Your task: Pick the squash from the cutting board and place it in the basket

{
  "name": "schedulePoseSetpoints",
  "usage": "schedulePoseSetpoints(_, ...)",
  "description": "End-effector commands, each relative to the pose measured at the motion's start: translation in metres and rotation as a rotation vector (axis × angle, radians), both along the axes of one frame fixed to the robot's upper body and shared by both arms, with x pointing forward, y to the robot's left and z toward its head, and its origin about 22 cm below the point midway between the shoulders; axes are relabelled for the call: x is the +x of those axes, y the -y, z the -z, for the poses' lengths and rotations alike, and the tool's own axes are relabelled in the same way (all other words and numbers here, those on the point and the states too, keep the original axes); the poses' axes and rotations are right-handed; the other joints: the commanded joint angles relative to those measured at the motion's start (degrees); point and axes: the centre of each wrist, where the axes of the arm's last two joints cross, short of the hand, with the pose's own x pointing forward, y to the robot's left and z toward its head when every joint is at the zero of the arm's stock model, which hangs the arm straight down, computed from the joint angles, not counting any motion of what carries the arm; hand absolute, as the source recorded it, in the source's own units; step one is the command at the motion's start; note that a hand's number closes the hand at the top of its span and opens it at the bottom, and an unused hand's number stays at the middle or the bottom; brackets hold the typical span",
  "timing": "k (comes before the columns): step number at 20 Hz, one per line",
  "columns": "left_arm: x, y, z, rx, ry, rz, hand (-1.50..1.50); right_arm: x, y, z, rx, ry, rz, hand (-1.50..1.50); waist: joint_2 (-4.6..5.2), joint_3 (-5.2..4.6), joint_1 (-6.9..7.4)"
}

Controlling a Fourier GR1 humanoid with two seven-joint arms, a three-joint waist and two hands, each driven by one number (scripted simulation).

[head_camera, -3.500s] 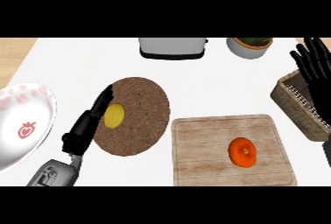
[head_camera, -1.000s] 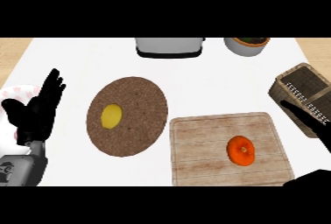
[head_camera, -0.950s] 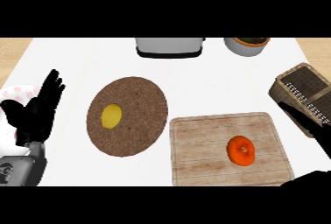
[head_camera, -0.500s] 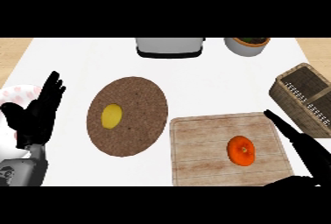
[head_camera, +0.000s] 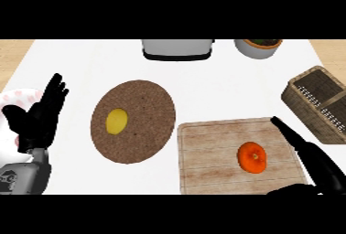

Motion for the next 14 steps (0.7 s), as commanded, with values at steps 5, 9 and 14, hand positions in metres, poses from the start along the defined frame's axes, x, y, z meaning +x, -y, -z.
schedulePoseSetpoints(5,-0.004,0.017,-0.003,-0.009,-0.012,-0.007,0.00,0.006,-0.019,0.010,0.021,0.013,-0.007,-1.50,-0.02,0.01,0.07)
schedulePoseSetpoints(9,-0.001,0.004,0.003,0.005,0.004,-0.004,0.00,-0.002,-0.014,0.029,-0.008,-0.011,0.009,-1.50,0.00,0.01,0.02)
schedulePoseSetpoints(14,0.009,0.005,-0.002,0.000,-0.007,-0.016,0.00,0.005,-0.019,0.039,-0.078,-0.029,0.026,-1.50,0.02,0.01,-0.01)
